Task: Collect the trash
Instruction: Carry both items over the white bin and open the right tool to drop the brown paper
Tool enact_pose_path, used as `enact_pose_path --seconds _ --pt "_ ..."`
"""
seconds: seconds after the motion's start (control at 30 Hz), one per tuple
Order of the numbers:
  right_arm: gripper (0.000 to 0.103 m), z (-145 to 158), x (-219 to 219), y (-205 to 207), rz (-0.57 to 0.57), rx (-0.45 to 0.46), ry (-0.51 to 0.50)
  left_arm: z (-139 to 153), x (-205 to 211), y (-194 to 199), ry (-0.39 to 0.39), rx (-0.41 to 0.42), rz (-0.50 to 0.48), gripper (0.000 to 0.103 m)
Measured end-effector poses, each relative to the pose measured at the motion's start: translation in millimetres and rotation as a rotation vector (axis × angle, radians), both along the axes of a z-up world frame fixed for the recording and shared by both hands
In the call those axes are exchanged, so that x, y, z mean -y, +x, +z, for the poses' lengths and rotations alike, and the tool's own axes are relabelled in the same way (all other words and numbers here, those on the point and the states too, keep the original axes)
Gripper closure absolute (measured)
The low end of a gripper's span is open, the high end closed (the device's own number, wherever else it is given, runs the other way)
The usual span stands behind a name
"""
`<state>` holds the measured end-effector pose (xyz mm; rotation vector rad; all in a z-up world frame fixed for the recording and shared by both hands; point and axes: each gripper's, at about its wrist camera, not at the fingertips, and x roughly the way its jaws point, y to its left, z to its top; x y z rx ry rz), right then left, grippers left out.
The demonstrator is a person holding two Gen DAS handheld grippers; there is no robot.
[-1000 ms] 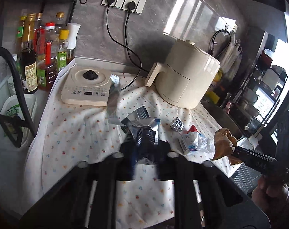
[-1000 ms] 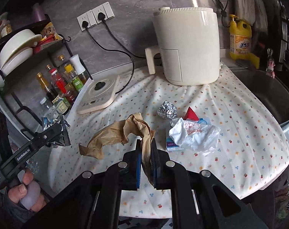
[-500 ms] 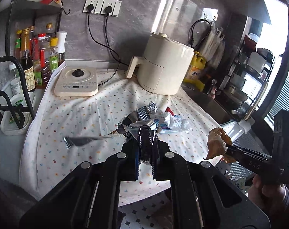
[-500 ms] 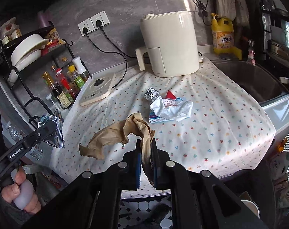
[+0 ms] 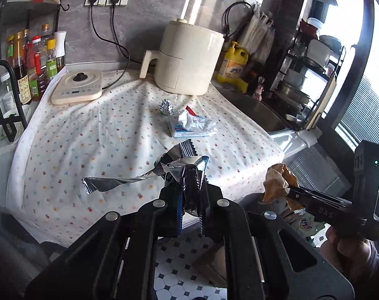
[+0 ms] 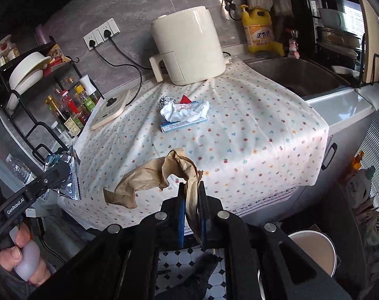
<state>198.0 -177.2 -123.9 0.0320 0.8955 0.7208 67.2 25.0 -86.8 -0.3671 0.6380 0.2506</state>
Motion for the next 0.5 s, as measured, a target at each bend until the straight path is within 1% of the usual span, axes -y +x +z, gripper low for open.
enact_pose_path --seconds 0.2,0.5 --pt "0.093 -25.8 39.6 -4.8 -0.051 -0.046 -0.027 -15.1 32.6 -1.3 -0.006 -0.046 -0.037 0.092" --pt "0.091 -67.4 111.3 -7.2 -0.180 -0.121 -0.074 -33.8 81.4 11.2 -0.020 -0.092 -0.129 0.092"
